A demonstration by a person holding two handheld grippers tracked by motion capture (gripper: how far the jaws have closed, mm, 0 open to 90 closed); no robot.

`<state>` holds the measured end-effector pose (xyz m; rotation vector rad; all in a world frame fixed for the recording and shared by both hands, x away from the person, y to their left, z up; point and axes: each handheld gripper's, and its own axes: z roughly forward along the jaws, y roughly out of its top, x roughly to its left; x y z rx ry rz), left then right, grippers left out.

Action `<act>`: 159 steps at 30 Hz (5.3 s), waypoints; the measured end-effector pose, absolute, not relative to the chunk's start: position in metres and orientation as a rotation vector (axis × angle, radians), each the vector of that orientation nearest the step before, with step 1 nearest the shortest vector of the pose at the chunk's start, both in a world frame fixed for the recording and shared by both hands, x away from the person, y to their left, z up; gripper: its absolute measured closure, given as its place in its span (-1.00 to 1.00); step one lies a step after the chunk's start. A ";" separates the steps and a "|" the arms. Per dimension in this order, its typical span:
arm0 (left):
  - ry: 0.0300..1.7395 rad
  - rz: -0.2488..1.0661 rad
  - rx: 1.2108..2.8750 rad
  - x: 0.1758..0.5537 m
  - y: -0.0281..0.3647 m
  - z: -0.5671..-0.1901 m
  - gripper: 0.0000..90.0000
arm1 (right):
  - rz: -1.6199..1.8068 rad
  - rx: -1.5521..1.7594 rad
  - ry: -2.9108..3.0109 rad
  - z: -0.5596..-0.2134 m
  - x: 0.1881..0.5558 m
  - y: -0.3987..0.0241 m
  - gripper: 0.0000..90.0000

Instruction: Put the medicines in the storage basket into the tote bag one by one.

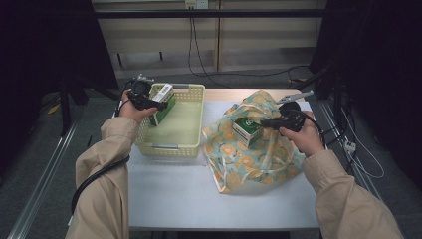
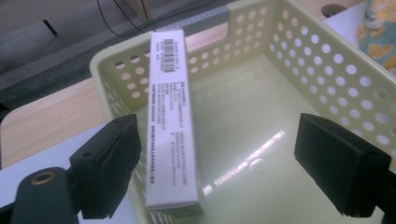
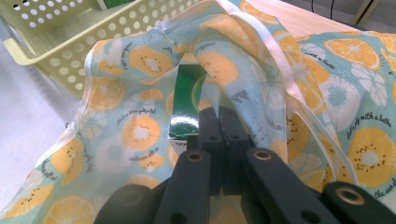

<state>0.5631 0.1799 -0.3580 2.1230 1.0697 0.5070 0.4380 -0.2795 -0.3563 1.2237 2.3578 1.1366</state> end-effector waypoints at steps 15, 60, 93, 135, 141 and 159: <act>1.138 0.566 2.242 0.573 0.172 -0.390 0.10 | 1.153 1.227 2.368 -0.360 0.435 -0.282 1.00; 0.669 0.141 2.203 0.475 0.094 -0.297 0.40 | 1.112 1.244 2.337 -0.359 0.431 -0.285 1.00; 0.386 -0.022 2.326 0.427 0.010 -0.343 0.40 | 1.140 1.240 2.311 -0.343 0.430 -0.289 1.00; 0.484 0.096 2.350 0.440 -0.082 -0.389 0.40 | 1.183 1.221 2.312 -0.340 0.428 -0.285 1.00; 0.534 0.097 2.301 0.449 -0.093 -0.393 0.40 | 1.191 1.230 2.308 -0.340 0.429 -0.288 1.00; 0.496 0.001 2.239 0.438 -0.064 -0.389 -0.61 | 1.173 1.245 2.316 -0.347 0.429 -0.288 1.00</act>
